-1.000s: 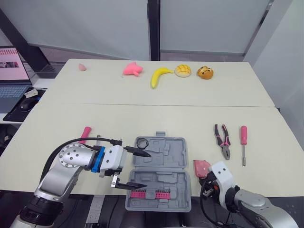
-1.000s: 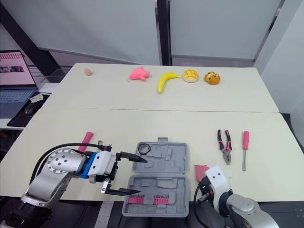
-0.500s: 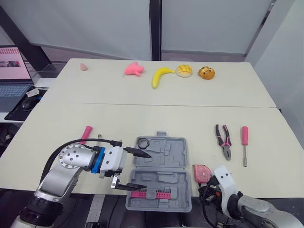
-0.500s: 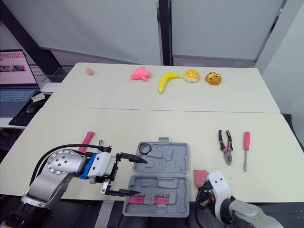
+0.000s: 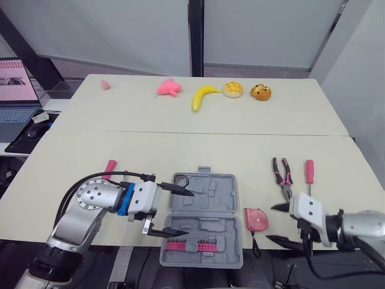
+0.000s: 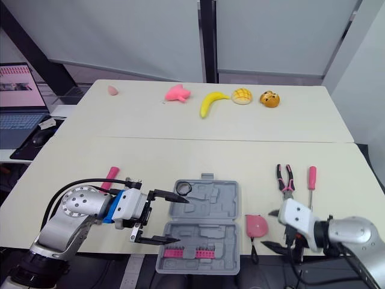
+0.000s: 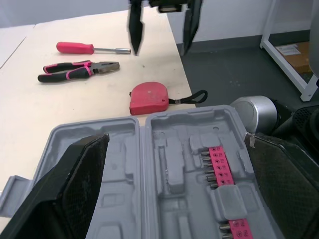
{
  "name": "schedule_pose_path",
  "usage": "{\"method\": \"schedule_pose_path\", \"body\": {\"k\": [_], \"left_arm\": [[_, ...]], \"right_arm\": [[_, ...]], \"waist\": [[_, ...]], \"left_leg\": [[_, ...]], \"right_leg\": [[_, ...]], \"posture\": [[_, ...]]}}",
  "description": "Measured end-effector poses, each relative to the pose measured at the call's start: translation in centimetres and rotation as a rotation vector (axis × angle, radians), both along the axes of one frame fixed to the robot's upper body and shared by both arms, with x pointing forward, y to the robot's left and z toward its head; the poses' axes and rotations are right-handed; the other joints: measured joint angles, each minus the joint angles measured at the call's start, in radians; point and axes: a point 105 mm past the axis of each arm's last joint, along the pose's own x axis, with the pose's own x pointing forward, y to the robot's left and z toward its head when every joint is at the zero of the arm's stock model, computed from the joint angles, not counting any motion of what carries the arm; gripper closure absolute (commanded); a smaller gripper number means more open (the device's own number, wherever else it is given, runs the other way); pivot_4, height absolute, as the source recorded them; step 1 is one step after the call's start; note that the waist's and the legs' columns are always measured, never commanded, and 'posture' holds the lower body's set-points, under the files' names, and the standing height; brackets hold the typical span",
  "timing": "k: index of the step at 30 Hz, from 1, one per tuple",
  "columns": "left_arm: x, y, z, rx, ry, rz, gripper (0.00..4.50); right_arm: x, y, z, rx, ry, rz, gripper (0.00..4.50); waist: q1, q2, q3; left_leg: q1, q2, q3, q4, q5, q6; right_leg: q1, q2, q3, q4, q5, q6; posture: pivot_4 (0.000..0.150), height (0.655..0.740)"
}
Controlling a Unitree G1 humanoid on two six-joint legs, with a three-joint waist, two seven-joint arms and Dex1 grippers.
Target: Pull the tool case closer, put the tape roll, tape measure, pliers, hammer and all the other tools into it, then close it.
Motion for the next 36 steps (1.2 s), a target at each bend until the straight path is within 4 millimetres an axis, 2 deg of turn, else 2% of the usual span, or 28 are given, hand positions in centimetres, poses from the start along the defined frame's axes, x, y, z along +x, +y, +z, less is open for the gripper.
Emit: {"method": "schedule_pose_path", "body": {"k": [5, 10, 14, 18, 27, 34, 36], "left_arm": [[-0.2, -0.1, -0.1, -0.005, 0.011, -0.014, 0.00], [-0.5, -0.2, -0.2, 0.003, 0.022, -0.035, 0.00], [-0.6, -0.2, -0.3, 0.004, 0.025, -0.039, 0.00], [-0.7, -0.3, -0.3, 0.005, 0.028, -0.042, 0.00], [-0.9, -0.4, -0.2, 0.006, 0.031, -0.052, 0.00], [-0.9, -0.4, -0.2, 0.008, 0.030, -0.056, 0.00], [-0.9, -0.6, -0.2, 0.009, 0.029, -0.061, 0.00]], "right_arm": [[1.2, -0.9, -2.3, -0.063, -0.034, 0.162, 0.02], [2.2, 0.0, -4.3, -0.024, -0.048, 0.205, 0.02], [2.8, 0.1, -4.7, -0.025, -0.060, 0.217, 0.02], [2.8, 0.4, -5.8, -0.012, -0.040, 0.221, 0.02], [2.8, 0.6, -6.7, -0.020, -0.040, 0.246, 0.02], [2.9, 0.9, -6.8, -0.010, -0.053, 0.247, 0.02], [3.0, 0.9, -6.7, -0.009, -0.056, 0.245, 0.40]], "waist": [[0.001, 0.000, 0.000], [0.001, 0.001, 0.001], [0.001, 0.001, 0.000], [0.001, 0.001, 0.001], [0.001, 0.001, 0.001], [0.001, 0.001, 0.001], [0.001, 0.001, 0.001]], "left_leg": [[-0.001, 0.000, 0.000, 0.000, 0.000, 0.000], [0.000, 0.000, 0.000, 0.000, 0.000, 0.000], [0.001, 0.000, 0.000, 0.000, 0.000, 0.000], [0.001, 0.000, 0.000, 0.000, 0.000, 0.000], [0.002, 0.000, 0.000, 0.000, 0.000, 0.000], [0.003, 0.000, 0.001, 0.000, 0.000, 0.000], [0.004, 0.000, 0.001, 0.000, 0.000, 0.000]], "right_leg": [[0.000, 0.000, 0.000, 0.000, 0.000, -0.001], [0.000, 0.000, 0.000, 0.001, 0.001, -0.002], [0.000, 0.000, 0.000, 0.001, 0.001, -0.002], [0.000, 0.000, 0.001, 0.002, 0.002, -0.004], [0.000, 0.000, 0.001, 0.003, 0.003, -0.006], [0.001, 0.000, 0.002, 0.003, 0.003, -0.006], [0.001, 0.000, 0.002, 0.003, 0.003, -0.006]], "posture": [[0.150, 0.7369], [0.150, 0.7369], [0.150, 0.7369], [0.150, 0.7369], [0.150, 0.7369], [0.150, 0.7369], [0.150, 0.7369]]}}
